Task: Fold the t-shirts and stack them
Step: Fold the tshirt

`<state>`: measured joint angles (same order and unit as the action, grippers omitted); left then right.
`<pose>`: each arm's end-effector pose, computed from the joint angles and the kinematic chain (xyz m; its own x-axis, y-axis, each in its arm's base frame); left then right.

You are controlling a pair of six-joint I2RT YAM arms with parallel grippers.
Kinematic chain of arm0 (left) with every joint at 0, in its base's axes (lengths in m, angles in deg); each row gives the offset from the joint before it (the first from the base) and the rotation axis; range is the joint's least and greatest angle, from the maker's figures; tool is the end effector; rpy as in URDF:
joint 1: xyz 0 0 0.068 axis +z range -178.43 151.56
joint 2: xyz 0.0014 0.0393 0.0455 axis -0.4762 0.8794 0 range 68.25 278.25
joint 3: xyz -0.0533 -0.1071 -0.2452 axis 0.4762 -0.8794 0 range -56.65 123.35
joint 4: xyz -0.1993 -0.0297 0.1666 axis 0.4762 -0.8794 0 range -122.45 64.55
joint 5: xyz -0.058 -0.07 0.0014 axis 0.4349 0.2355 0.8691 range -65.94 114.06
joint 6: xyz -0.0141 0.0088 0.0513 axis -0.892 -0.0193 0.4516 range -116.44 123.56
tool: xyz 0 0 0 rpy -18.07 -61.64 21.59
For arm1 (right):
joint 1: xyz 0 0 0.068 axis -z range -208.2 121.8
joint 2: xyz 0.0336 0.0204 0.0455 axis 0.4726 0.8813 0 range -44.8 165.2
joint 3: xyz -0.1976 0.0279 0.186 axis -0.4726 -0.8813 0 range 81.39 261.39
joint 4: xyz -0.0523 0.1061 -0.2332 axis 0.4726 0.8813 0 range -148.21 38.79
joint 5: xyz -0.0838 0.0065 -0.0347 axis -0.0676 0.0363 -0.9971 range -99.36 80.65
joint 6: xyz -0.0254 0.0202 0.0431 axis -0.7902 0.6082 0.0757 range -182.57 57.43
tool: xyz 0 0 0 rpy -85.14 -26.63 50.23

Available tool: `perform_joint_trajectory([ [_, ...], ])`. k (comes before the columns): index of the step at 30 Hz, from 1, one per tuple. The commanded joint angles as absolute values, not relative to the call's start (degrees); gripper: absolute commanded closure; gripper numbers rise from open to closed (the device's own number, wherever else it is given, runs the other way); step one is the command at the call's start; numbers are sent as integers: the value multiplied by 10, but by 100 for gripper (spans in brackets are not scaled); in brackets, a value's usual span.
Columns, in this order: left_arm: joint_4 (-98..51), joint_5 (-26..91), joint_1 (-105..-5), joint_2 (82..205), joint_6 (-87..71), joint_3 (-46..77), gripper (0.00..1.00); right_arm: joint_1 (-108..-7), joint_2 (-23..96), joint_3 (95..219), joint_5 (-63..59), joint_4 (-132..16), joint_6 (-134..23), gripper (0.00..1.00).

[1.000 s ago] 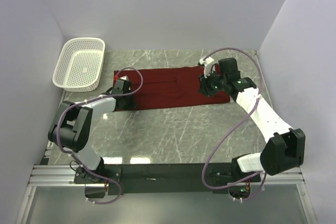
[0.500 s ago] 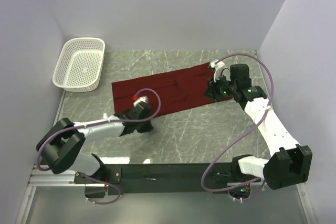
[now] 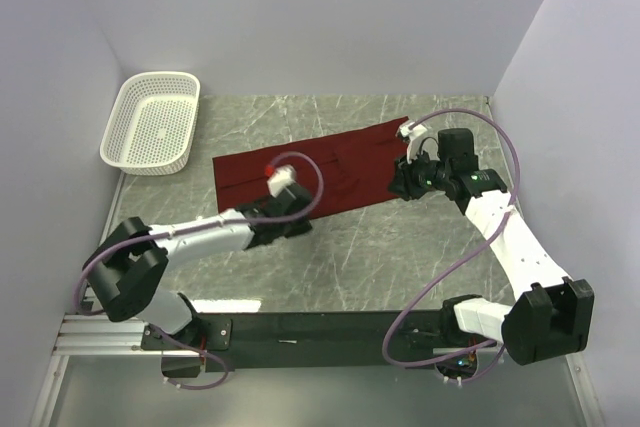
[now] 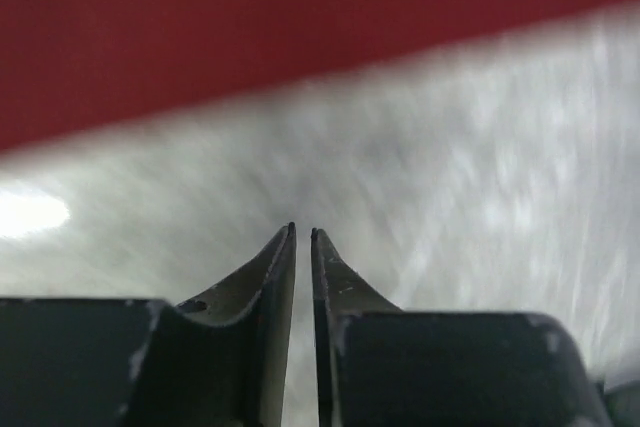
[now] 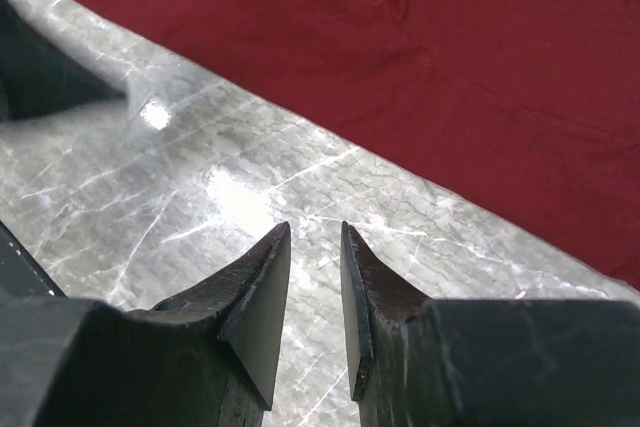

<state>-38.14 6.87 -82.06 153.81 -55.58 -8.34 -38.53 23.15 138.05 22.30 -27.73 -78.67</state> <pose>0.1865 -0.2357 0.1935 -0.7962 -0.3018 -0.5244 -0.0529 0.8981 -0.4365 0.2433 0.0633 0.2995 -0.4806 -0.3275 -0.8135 -0.6983 0.7041 0.1291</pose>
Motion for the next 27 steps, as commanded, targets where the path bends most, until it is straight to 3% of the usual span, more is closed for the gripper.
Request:
perform_joint_trajectory([
  [1,-372,64,-721,1522,-507,-82,82,-380,229,1376,237,-293,-788,66],
  [6,-363,99,-623,1580,-440,-66,90,-377,223,1366,237,-299,-787,66],
  [12,-375,100,-600,1647,-409,-30,96,-363,224,1364,247,-297,-787,66],
  [20,-359,144,-613,1682,-406,-44,99,-351,223,1365,256,-296,-785,65],
  [27,-369,152,-708,1704,-432,-46,99,-344,217,1366,260,-295,-785,65],
])
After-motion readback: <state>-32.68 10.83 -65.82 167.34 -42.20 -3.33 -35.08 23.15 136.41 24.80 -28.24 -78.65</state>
